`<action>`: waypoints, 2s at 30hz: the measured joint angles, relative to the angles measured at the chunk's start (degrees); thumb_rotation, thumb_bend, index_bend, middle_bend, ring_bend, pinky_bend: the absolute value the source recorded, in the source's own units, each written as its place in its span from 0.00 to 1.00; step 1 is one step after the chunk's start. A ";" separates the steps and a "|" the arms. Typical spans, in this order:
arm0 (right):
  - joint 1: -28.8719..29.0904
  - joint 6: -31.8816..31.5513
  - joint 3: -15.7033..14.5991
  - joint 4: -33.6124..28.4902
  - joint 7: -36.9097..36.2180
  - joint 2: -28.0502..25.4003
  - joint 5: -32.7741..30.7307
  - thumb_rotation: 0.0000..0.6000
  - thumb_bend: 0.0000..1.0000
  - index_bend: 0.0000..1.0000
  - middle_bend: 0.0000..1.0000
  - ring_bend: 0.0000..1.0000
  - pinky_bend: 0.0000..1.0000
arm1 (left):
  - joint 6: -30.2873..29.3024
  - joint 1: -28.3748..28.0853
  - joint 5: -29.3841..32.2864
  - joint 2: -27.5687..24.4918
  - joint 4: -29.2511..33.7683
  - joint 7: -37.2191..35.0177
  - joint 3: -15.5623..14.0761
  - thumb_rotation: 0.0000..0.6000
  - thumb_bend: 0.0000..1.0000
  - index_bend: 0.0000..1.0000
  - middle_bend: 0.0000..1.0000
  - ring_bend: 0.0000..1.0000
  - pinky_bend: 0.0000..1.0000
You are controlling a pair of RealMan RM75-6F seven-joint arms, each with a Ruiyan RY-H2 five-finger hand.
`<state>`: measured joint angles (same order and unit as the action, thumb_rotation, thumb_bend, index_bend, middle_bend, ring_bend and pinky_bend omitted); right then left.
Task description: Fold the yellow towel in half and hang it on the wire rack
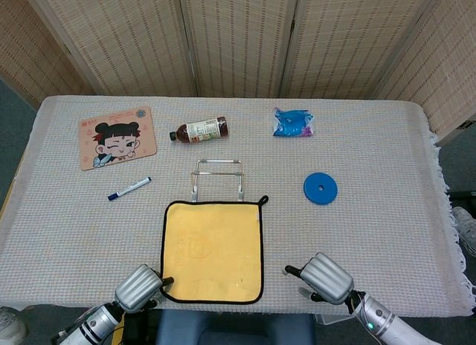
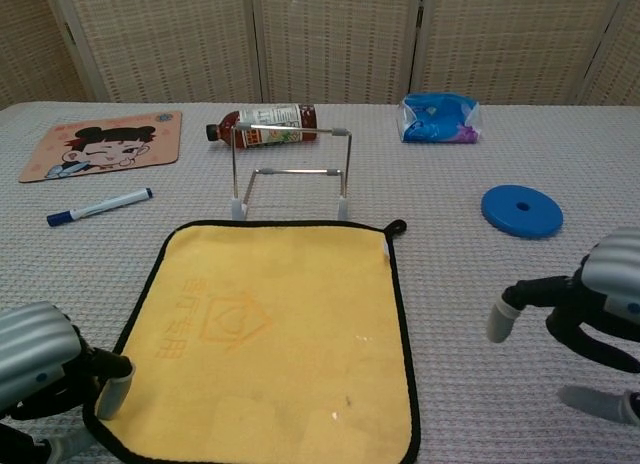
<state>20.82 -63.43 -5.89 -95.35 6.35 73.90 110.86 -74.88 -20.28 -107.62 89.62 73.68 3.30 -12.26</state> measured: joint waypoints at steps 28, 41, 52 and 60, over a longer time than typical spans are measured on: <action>7.60 7.60 -0.96 11.44 7.53 18.27 -2.20 1.00 0.29 0.47 0.89 0.95 1.00 | -1.53 0.55 0.48 0.39 -0.80 -0.78 -0.28 1.00 0.49 0.64 0.99 0.85 0.98; 8.93 6.18 -1.56 14.25 7.52 21.52 -3.23 1.00 0.33 0.52 0.89 0.95 1.00 | -2.51 1.10 0.60 -0.01 -0.92 -1.11 -0.45 1.00 0.49 0.64 0.99 0.85 0.98; 9.62 4.64 -1.55 15.63 7.61 23.17 -3.94 1.00 0.45 0.60 0.90 0.96 1.00 | -4.04 1.71 0.73 -0.94 -0.63 -1.48 -0.24 1.00 0.49 0.64 0.99 0.85 0.98; 9.66 1.75 -0.53 15.68 6.07 23.68 -4.90 1.00 0.54 0.66 0.91 0.97 1.00 | -4.46 1.32 0.88 -2.17 1.13 -4.76 -0.03 1.00 0.49 0.64 0.99 0.85 0.98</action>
<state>30.48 -61.67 -6.42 -79.67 12.42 97.58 105.96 -79.34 -18.96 -106.74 87.45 74.81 -1.47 -12.29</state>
